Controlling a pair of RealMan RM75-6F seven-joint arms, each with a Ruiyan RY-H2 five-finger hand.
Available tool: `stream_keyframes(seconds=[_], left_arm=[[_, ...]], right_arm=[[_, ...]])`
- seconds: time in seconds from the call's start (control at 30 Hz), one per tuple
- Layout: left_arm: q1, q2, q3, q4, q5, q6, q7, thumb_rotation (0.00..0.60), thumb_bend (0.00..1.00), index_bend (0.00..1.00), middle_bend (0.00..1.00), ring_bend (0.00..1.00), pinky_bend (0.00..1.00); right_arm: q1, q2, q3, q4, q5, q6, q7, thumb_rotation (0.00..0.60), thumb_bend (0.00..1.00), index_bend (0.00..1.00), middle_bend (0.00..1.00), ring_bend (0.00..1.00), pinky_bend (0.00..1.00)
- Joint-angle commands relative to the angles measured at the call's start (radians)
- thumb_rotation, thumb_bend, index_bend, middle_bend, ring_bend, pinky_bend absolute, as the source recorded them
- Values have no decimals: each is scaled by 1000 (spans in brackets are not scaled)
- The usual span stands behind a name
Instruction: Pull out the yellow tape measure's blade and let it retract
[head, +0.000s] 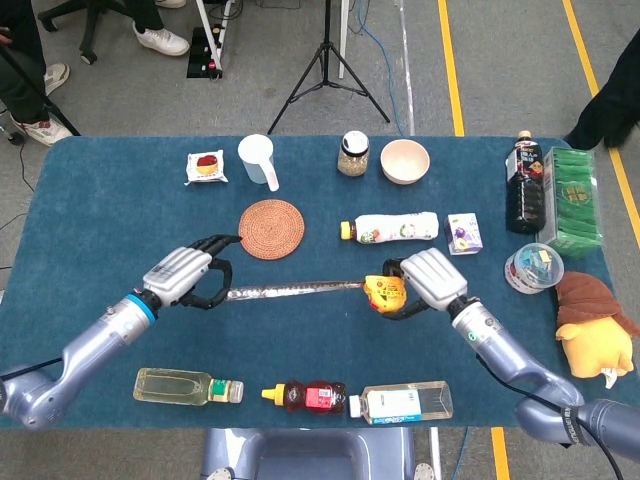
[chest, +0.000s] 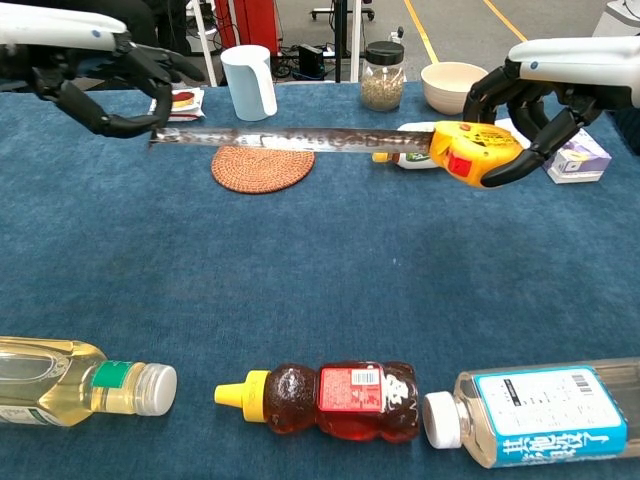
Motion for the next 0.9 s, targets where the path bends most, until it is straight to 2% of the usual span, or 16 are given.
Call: stream_keyframes(seconds=[0.03,0.33,0.47,0.63,0.73,0.9], left_arm=[[-32,-44,-20,16,-29,-21,20,556,476,564,67,0,90],[-99,-134,-54,52,-103,-49,77,550,474,564,67,0,90],[-124,-168,-62,61,-138,-54,110,555,421,549,67,0,89],[-144,-183,-62,58,-177,-54,153,551,354,344,59,0,90],[-147,-185,-61,54,-186,-45,169,552,344,259,33,0,89],[-140,-176,-57,44,-188,-20,187,555,343,217,16,0,90]], right_arm=[[2,-1,3,-6,2,0,-5,388,181,683,717,665,612],[5,-6,10,-21,12,2,-21,386,180,683,717,666,612],[7,-9,14,-24,16,3,-26,386,180,683,717,668,612],[7,-11,16,-23,20,4,-26,385,180,683,717,669,612],[5,-12,16,-20,21,5,-24,388,180,683,717,670,612],[2,-12,13,-11,20,5,-18,389,179,683,717,670,612]])
